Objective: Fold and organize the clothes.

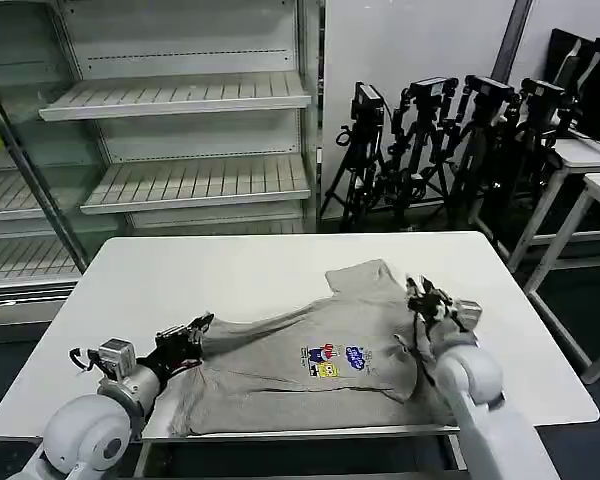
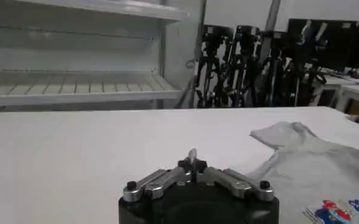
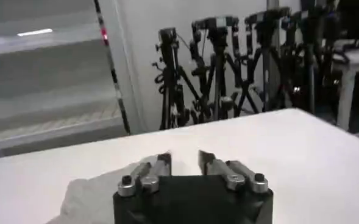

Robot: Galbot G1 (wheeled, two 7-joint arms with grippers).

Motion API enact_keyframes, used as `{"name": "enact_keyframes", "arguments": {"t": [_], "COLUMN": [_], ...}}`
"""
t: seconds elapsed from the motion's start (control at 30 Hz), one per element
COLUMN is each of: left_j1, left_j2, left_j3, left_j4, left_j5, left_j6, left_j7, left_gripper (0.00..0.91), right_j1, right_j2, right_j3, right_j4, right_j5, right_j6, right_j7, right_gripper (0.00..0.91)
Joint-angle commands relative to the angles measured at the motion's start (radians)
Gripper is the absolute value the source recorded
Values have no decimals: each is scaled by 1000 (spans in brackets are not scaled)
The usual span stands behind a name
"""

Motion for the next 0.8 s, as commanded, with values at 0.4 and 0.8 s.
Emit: {"name": "enact_keyframes", "arguments": {"t": [0.4,0.8], "left_j1": [8,0], "left_j2": [-2,3], "left_j3": [-2,2], "left_j4": [6,3], "left_j5": [19,12], "left_j6": [-2,2], "left_j7": [20,22], "left_gripper": [30,30], "right_j1": [410,365], "right_j2": [97,99], "right_j3": [-154,-175], "right_j4": [-546,-508], "right_j5": [56,81], "right_j6": [-85,-86], "right_j7": [17,21], "right_gripper": [504,0]}}
